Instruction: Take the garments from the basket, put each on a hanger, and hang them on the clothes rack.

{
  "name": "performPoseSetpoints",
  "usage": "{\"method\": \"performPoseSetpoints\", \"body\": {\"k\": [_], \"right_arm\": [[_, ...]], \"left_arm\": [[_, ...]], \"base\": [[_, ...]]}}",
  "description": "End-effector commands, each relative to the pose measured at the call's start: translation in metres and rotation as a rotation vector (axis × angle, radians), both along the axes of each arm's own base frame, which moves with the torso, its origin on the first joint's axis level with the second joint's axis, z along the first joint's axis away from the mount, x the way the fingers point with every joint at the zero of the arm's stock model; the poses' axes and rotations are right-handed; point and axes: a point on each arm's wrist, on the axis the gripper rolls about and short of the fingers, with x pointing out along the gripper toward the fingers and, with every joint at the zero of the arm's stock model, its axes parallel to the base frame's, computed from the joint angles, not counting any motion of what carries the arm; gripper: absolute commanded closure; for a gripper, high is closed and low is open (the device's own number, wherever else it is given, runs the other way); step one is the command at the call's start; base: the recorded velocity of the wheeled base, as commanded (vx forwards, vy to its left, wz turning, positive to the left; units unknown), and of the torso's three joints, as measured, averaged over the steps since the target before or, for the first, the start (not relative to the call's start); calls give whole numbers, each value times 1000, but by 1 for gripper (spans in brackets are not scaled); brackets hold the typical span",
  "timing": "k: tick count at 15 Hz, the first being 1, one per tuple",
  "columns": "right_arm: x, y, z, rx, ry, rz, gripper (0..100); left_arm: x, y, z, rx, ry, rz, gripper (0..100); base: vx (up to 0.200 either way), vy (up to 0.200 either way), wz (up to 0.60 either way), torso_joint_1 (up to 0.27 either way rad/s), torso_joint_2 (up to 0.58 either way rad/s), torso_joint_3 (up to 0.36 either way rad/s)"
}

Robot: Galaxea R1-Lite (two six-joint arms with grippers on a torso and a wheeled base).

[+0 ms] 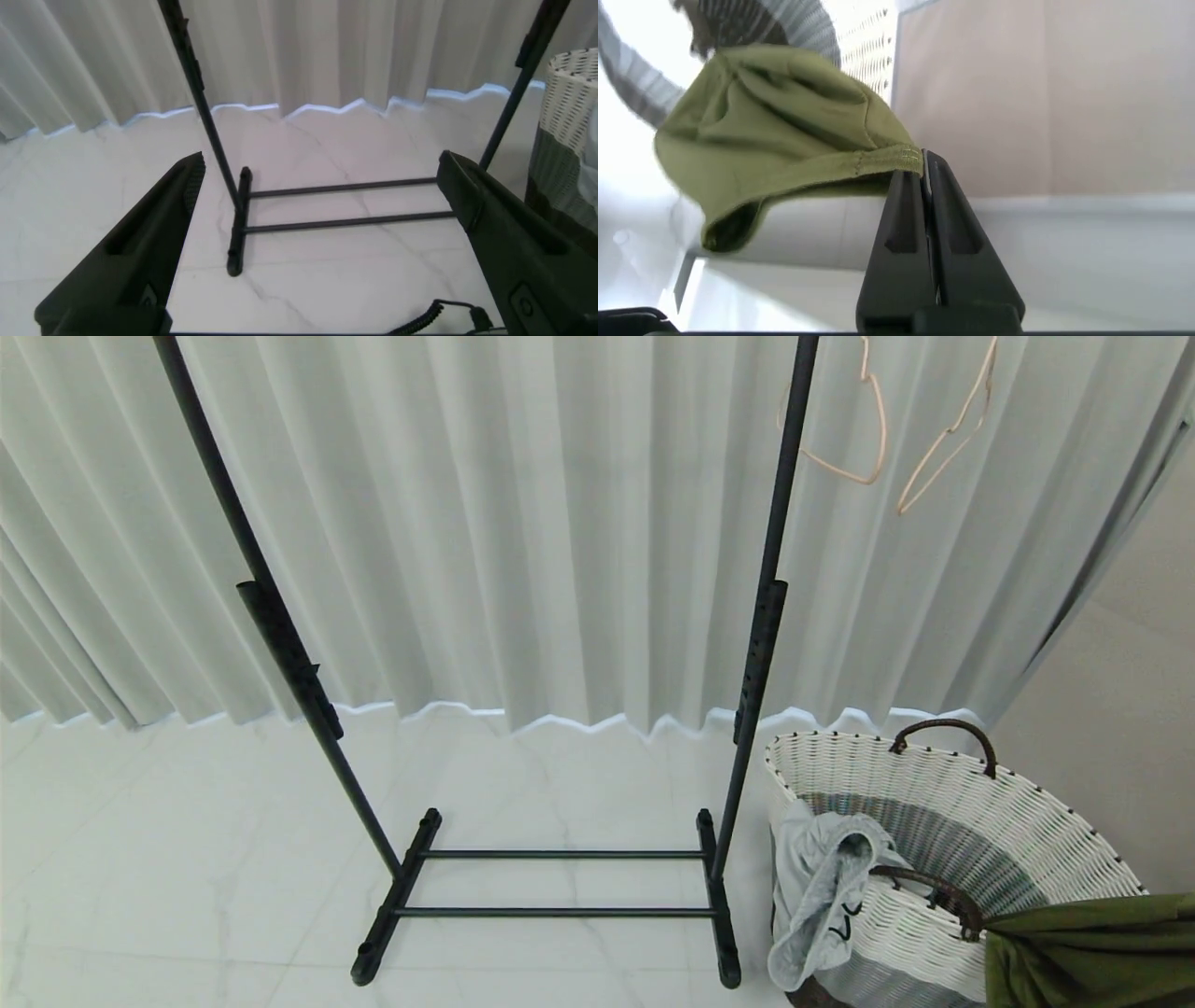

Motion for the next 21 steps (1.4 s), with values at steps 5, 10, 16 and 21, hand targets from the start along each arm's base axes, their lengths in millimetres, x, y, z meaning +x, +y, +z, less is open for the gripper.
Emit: {"method": "performPoseSetpoints", "body": {"k": [5, 10, 16, 21], "right_arm": [[1, 0, -4, 6, 13, 3, 100], [2, 0, -5, 11, 19, 19, 100], [7, -1, -2, 51, 28, 42, 100], [21, 4, 56, 254, 84, 202, 100]], "left_arm": [[0, 0, 0, 0, 2, 0, 0], [0, 0, 0, 0, 2, 0, 0], [0, 0, 0, -5, 2, -1, 0], [0, 0, 0, 5, 1, -2, 0]], "base": [[0, 120, 0, 2, 1, 0], [0, 200, 0, 6, 3, 1], [0, 33, 0, 1, 0, 0], [0, 0, 0, 0, 0, 0]]}}
